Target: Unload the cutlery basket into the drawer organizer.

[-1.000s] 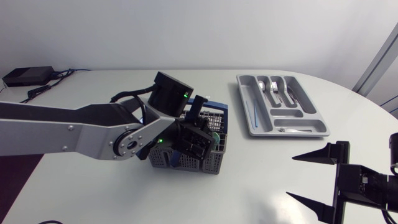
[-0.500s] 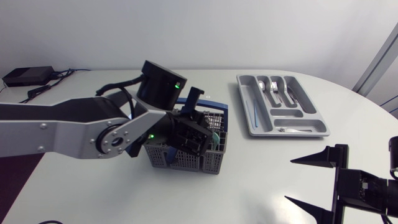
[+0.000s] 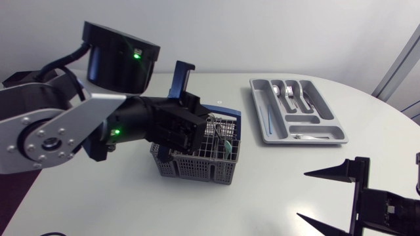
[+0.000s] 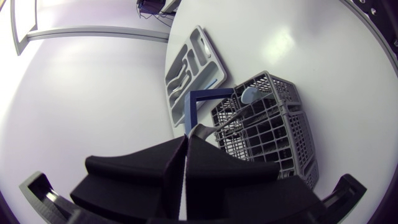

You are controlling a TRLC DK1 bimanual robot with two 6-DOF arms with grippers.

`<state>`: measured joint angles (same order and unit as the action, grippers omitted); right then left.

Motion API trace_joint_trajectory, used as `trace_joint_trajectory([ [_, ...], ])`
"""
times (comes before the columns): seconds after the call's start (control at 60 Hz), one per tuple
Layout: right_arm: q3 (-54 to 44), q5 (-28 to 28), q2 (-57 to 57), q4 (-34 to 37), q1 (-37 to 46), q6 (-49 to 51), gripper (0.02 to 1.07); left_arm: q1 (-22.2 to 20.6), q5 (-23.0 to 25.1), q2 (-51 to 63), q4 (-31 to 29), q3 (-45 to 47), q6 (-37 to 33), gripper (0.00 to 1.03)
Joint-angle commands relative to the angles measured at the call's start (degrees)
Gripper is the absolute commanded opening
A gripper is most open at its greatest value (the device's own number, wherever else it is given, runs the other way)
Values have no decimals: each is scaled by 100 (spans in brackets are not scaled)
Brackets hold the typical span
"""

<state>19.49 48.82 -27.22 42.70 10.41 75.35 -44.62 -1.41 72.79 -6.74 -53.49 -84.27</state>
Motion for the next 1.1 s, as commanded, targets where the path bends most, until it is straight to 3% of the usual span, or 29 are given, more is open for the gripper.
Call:
trace_joint_trajectory([
  [0.0, -103, -30, 147, 151, -66, -231, 103, 76, 9, -310, -55, 199, -142, 8],
  [0.2, -41, -48, 490, 186, -92, -557, 103, 129, -8, -1039, -284, 349, -90, 8],
  [0.283, -76, -48, 657, -60, -136, -979, 103, 59, -61, -1303, -451, 331, 236, 8],
  [0.4, -287, -144, 1131, -798, -286, -1919, 103, -275, -167, -1303, -688, 138, 1194, 8],
  [0.567, -305, -1287, 1193, -1756, -1270, -3088, 103, -644, -228, -661, -960, -425, 2705, 8],
  [0.667, -156, -1735, 736, -1985, -1824, -3272, 103, -750, -246, -187, -978, -706, 3435, 8],
  [0.9, 29, -1885, 200, -2626, -1789, -3659, 103, -776, -184, 877, -1303, -1796, 5184, 8],
  [1.083, 64, -2517, -64, -3303, -2131, -3940, 102, -723, 27, 1738, -2077, -2895, 6511, 8],
])
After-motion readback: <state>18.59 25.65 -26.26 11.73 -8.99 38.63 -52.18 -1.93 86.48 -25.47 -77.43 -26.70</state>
